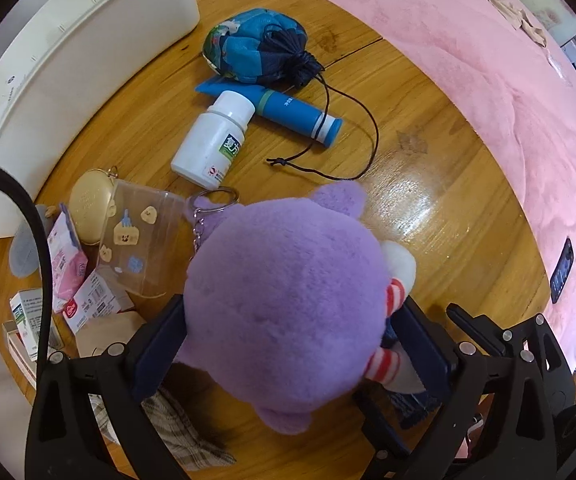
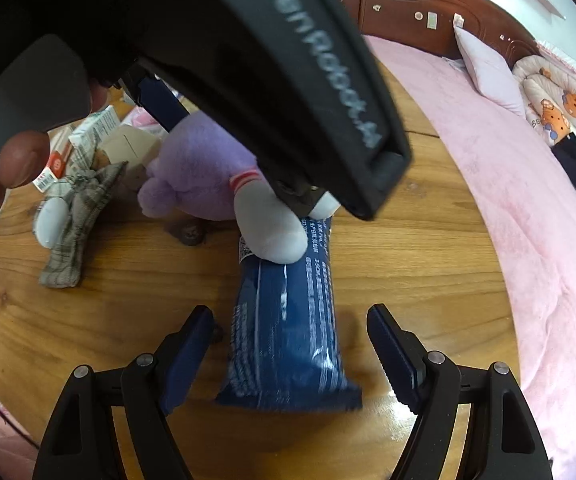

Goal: Organize objects
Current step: 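Grasp the purple plush toy with the left gripper while the right grasps the blue packet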

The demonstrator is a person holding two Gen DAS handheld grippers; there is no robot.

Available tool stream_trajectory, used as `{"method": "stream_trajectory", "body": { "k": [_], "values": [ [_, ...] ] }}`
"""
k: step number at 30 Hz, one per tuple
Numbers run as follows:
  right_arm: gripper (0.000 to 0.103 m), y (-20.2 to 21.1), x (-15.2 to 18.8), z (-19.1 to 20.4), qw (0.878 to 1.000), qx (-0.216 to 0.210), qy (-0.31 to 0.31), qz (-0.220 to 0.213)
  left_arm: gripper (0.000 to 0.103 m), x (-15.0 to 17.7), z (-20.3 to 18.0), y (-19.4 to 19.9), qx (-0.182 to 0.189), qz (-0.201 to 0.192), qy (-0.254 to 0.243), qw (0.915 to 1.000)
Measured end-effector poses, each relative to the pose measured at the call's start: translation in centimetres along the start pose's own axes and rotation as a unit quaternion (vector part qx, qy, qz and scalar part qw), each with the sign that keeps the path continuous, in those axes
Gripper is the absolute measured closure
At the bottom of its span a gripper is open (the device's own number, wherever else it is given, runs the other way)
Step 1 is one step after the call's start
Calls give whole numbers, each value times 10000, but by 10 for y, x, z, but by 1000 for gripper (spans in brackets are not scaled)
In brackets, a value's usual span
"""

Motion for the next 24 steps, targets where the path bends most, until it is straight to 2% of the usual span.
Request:
{"method": "stream_trajectory", "body": {
  "k": [10,14,17,21,24],
  "values": [
    [25,-10,-8,-1,10000,-29,-59,6,0,5,11,-22,532,450,546,9961],
    [29,-9,-8,1,10000,-54,9,-38,0,8,10,-25,356,441,619,9965],
    [36,-8,-8,5,9999,-79,72,-84,0,15,5,-38,-82,758,530,9957],
    [47,-6,-7,11,9997,-138,191,-108,1,22,0,-44,-140,770,518,9956],
    [50,-5,-5,15,9996,-147,226,-119,8,26,-5,-42,-159,668,441,9967]
  ]
}}
Point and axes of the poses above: each gripper's, at about its wrist camera, not at the fingertips, and y roughly against the way its jaws point, z to its left, x to its underside, the point moved 7 cm from there along -y, roughly the way its jaws point, and after that the axes turned 11 degrees about z, right-handed, at the moved point
